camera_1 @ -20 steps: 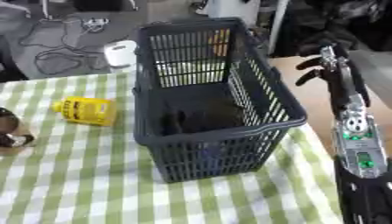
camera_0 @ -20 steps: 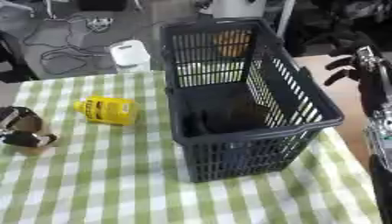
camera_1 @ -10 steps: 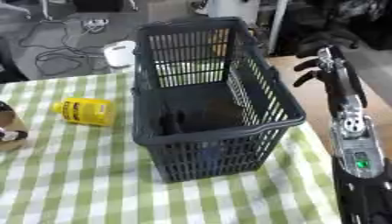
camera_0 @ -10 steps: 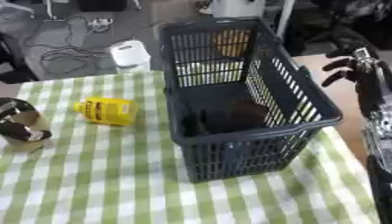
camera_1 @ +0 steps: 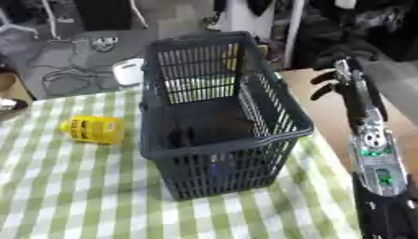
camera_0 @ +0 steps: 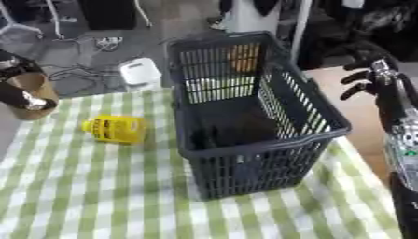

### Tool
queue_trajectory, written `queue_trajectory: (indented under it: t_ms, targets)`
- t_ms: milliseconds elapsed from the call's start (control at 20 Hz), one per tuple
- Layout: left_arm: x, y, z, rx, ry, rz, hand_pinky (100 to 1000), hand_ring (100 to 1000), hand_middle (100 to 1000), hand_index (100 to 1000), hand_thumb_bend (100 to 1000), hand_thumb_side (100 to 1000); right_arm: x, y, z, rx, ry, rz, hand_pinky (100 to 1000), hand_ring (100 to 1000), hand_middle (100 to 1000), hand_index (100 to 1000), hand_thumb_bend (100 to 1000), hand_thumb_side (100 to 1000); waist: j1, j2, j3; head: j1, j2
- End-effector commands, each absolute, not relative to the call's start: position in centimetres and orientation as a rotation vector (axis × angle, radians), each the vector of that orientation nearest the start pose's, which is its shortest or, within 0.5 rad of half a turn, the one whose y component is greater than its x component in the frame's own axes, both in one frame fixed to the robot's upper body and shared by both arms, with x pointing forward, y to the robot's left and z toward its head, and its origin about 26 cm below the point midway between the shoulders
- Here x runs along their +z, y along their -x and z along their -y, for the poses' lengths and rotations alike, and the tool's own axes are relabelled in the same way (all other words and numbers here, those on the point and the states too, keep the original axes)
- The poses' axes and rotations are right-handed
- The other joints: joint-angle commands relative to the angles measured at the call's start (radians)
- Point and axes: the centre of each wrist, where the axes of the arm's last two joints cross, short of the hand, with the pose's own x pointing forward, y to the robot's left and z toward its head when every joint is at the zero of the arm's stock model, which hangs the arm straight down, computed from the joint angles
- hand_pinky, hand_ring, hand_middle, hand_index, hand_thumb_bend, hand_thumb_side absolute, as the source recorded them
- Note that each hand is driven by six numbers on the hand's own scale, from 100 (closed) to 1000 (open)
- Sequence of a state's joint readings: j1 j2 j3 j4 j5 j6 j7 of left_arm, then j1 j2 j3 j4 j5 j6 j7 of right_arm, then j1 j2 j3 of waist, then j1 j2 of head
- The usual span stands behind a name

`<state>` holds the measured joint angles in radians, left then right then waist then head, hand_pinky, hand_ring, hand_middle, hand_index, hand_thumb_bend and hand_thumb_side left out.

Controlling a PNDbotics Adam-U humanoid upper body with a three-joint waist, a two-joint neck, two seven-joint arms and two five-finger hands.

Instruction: Pick up objects on the table and place them in the box.

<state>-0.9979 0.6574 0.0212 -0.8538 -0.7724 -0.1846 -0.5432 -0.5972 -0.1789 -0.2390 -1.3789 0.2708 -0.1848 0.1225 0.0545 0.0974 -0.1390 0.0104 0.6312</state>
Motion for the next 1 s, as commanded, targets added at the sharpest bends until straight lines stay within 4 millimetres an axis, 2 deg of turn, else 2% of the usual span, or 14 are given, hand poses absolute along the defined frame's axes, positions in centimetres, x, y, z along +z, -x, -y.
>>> queue_trajectory:
  t_ms: [50,350,450,600,650,850,1000]
  targets:
    - [29.5,-47.0,-35.9,-1.316,-0.874,1.458,352,383,452,653,229,100,15.9,-40.9,28.3,0.374,0.344,2.123,436,586,638,734,100,664,0.011,-0.038,-0.007,-0.005,0.004]
    - [32.4,-47.9,-28.3,-1.428,-0.774,1.703,350,381,447,656,237,100,15.3,-40.8,27.7,0.388,0.316,2.113,436,586,638,735,100,664,0.006,-0.056,-0.027,-0.007,0.007]
    - [33.0,-47.9,-26.5,-1.456,-0.743,1.756,346,378,443,656,233,100,15.2,-40.9,27.5,0.396,0.307,2.112,436,586,638,735,100,663,0.005,-0.058,-0.031,-0.006,0.006]
    - [33.9,-47.3,-22.5,-1.530,-0.669,1.884,351,384,449,667,264,100,14.9,-41.0,27.0,0.418,0.282,2.106,435,586,638,735,100,669,0.002,-0.058,-0.041,-0.002,-0.002]
    - [34.0,-47.1,-21.7,-1.548,-0.652,1.905,351,384,449,667,265,100,14.8,-41.0,26.9,0.423,0.277,2.104,434,586,638,735,100,669,0.001,-0.058,-0.042,-0.002,-0.004]
    - [32.9,-46.7,-18.3,-1.674,-0.530,1.937,367,405,466,675,309,100,14.5,-41.2,26.5,0.451,0.253,2.100,434,586,635,732,100,669,-0.002,-0.058,-0.047,0.001,-0.005]
    - [30.7,-46.9,-16.4,-1.744,-0.449,1.903,377,414,473,676,319,100,14.1,-41.3,25.9,0.478,0.223,2.096,432,585,631,729,100,674,-0.005,-0.056,-0.055,0.002,-0.014]
